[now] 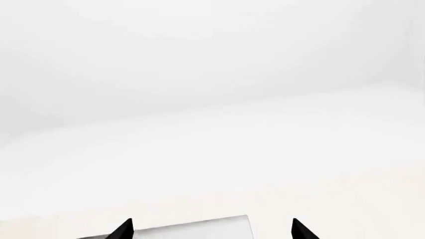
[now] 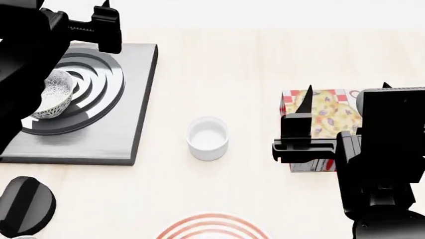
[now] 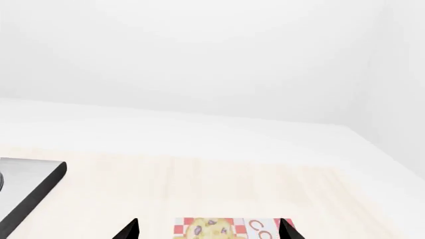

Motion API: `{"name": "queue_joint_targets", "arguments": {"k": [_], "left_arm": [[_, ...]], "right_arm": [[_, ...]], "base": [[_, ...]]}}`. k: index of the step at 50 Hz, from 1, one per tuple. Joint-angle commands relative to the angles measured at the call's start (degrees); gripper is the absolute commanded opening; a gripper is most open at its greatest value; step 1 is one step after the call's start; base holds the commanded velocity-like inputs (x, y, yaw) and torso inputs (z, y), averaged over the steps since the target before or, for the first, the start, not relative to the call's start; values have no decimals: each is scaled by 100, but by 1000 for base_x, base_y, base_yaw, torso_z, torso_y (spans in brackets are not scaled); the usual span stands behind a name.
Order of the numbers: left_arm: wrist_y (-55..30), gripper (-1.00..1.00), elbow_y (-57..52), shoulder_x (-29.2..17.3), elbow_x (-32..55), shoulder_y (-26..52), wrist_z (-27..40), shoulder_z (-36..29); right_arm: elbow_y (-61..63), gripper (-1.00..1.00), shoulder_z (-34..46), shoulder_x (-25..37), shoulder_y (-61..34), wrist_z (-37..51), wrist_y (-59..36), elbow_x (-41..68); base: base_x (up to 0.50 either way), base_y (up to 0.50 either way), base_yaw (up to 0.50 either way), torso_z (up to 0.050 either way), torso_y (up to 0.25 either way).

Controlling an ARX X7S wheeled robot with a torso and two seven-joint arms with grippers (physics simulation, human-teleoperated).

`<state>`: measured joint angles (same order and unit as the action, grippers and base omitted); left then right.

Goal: Pick the akita bowl on the stove and place it on the plate.

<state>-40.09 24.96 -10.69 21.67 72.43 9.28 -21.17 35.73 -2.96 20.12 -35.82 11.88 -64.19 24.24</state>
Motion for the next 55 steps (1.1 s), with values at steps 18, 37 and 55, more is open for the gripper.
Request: {"name": "queue_joint_targets", "arguments": {"k": [18,37,55], "left_arm": [[-1346,100,636,173,41,183,584,-111],[-1353,100,760,69,-164,-16,587,-525],[-1298,100,829,-21,-257,-151,643,-673]], "right_arm": [[-37,100,25,31,-14,37,29,51],[12,100,16,43,-27,86,-28,113],[-34,100,39,63,5,102,52,125]], "base": [[0,0,0,0,0],[0,0,0,0,0],[0,0,0,0,0]]}}
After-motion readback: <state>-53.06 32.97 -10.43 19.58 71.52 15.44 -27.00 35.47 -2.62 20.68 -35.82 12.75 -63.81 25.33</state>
